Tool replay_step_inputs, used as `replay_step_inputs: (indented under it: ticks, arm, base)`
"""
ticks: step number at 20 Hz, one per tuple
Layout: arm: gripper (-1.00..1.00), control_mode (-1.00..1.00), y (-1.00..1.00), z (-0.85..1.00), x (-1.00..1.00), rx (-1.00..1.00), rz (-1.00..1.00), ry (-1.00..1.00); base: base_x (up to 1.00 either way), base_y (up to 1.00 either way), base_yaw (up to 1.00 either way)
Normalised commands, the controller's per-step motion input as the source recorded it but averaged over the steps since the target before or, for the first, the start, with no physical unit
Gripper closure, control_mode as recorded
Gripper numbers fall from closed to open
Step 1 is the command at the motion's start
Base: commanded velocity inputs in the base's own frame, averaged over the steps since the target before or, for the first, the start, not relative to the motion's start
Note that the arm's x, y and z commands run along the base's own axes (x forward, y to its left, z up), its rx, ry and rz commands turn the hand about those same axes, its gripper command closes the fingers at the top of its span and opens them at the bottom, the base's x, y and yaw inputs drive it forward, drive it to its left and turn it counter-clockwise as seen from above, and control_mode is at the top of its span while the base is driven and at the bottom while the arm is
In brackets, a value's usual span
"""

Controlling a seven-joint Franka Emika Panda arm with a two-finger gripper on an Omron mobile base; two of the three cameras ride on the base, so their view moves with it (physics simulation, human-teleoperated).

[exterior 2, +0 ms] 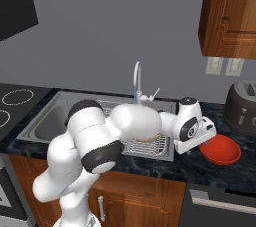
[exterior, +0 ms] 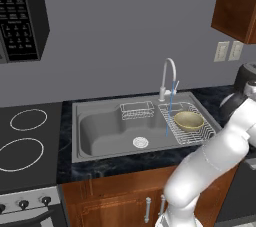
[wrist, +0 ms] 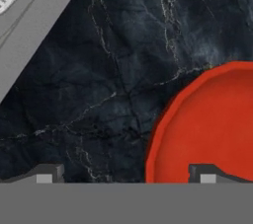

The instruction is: Rinse each bowl for a few seconds and place them down in the sink or on the counter.

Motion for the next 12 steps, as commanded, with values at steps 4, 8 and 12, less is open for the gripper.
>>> replay_step_inputs:
  ticks: [4,8,12]
  arm:
    - [-1.00,-1.00,-0.11,-0.07,0.14,0.01,0.00,0.02]
    - [-1.00,-1.00,-0.17,-0.01,0.16,0.02,0.00,0.02]
    - [-1.00,-1.00,-0.17,0.00,0.15,0.03,0.00,0.03]
  base:
    - [0.00,0.00,0.00]
    - [0.00,0.00,0.00]
    - [0.00,0.00,0.00]
